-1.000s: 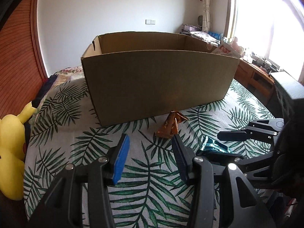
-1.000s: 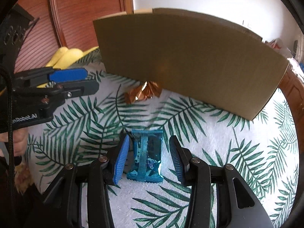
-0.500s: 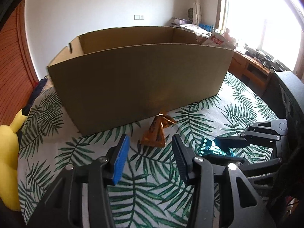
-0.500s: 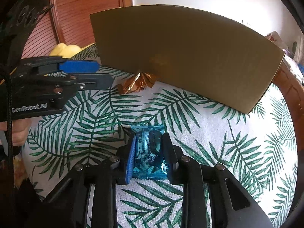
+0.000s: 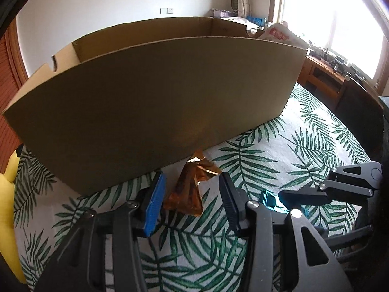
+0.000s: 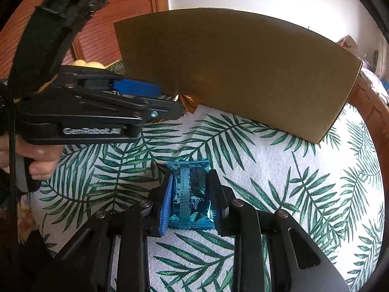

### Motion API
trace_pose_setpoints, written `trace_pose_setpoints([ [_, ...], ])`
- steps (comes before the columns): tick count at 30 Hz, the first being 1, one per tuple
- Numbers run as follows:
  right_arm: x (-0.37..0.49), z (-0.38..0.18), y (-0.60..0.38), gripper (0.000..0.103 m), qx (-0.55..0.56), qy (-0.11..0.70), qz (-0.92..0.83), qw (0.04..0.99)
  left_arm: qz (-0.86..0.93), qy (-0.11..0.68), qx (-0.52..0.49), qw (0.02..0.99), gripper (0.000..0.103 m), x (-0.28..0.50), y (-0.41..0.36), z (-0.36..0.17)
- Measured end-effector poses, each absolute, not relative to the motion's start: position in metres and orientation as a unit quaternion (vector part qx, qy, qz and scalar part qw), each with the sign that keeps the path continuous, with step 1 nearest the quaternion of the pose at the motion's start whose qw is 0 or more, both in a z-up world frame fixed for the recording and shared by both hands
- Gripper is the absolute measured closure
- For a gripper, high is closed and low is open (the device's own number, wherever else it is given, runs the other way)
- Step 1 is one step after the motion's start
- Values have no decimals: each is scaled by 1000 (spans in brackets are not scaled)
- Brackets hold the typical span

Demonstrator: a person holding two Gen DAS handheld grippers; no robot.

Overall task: Organize snacks
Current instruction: 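Grasp the blue-wrapped bar with the right gripper while the left gripper grasps the brown-gold snack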

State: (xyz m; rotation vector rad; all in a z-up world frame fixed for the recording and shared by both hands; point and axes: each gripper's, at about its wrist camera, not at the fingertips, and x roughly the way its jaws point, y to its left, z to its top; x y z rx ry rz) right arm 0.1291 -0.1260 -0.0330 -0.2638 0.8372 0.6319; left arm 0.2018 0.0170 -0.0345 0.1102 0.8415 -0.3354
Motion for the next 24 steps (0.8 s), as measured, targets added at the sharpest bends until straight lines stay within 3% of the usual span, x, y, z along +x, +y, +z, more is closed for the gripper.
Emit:
trace_pose_setpoints([
  [8, 129, -33, -124, 77, -128, 398, 299, 858, -156, 416, 66, 893, 59, 214, 11, -40],
  [13, 128, -34, -122, 77, -129, 397, 298, 858, -147, 426, 71, 890, 75, 217, 10, -45],
  [14, 128, -34, -122, 77, -131, 397, 297, 859, -148, 429, 70, 888, 82, 217, 10, -46],
  [24, 124, -31, -120, 77, -132, 386, 288, 867, -147, 412, 59, 897, 84, 185, 21, -35],
])
